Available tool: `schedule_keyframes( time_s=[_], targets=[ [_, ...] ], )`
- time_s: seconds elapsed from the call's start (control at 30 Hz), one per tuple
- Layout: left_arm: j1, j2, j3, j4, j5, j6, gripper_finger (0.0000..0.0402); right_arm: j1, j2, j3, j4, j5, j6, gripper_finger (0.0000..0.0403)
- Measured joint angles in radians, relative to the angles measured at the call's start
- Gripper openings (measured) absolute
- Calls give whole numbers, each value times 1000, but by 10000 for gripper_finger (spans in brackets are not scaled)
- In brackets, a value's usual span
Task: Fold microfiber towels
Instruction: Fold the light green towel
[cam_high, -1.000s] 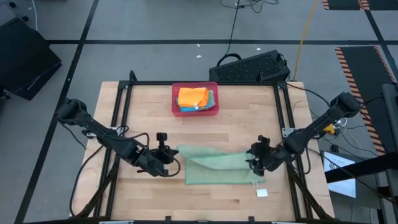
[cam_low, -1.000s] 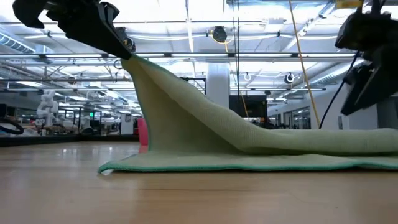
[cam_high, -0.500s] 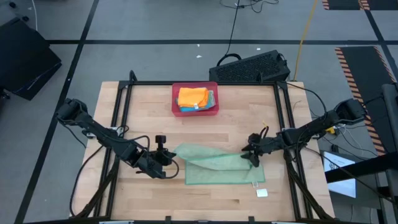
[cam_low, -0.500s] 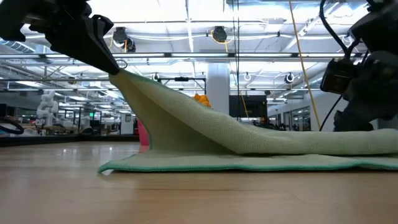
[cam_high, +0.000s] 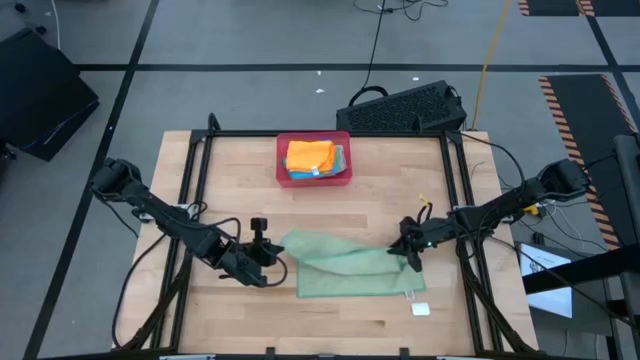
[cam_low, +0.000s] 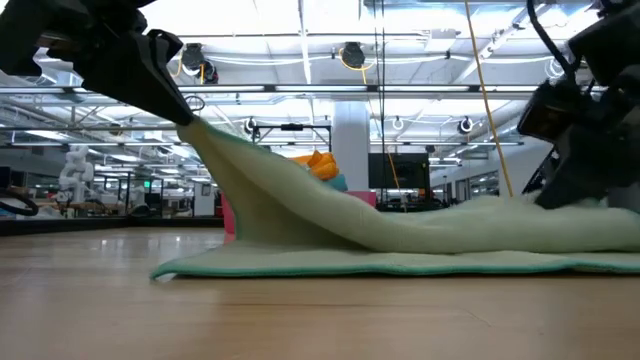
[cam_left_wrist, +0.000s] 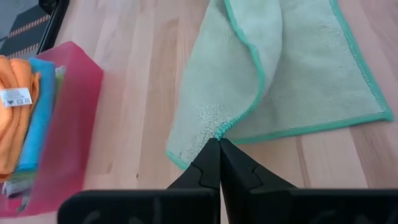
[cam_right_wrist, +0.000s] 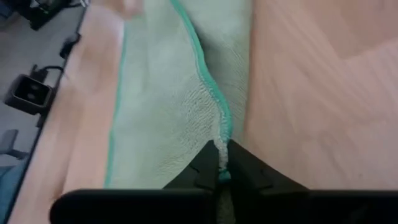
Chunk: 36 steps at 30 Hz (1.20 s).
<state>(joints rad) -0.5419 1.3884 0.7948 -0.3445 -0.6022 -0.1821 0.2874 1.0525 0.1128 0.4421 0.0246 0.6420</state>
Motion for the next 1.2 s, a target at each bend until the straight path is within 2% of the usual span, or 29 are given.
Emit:
schedule_keyframes(
  time_s=[0.23,0.43,0.57,0.7,0.87,0.97,1.1,1.2],
  targets=[
    [0,-2,29,9,-24,73,2,0,-25,77,-40,-8,-53,13],
    [6,-2,32,3,-26,64,2,2,-23,77,-87,30,-145,69],
    [5,-2,32,2,-26,49,1,2,-23,77,-70,57,-210,79],
    [5,-2,32,2,-26,48,3,2,-23,77,-56,53,-268,62],
    [11,-2,32,2,-25,47,2,2,-23,77,-75,17,-271,10],
    [18,-2,32,2,-26,48,3,3,-23,77,-59,8,-266,8],
    [29,-4,33,16,-34,88,2,21,-38,130,-67,81,-309,4],
    [33,-40,33,45,-108,153,2,31,-72,234,-199,166,-395,4]
  ],
)
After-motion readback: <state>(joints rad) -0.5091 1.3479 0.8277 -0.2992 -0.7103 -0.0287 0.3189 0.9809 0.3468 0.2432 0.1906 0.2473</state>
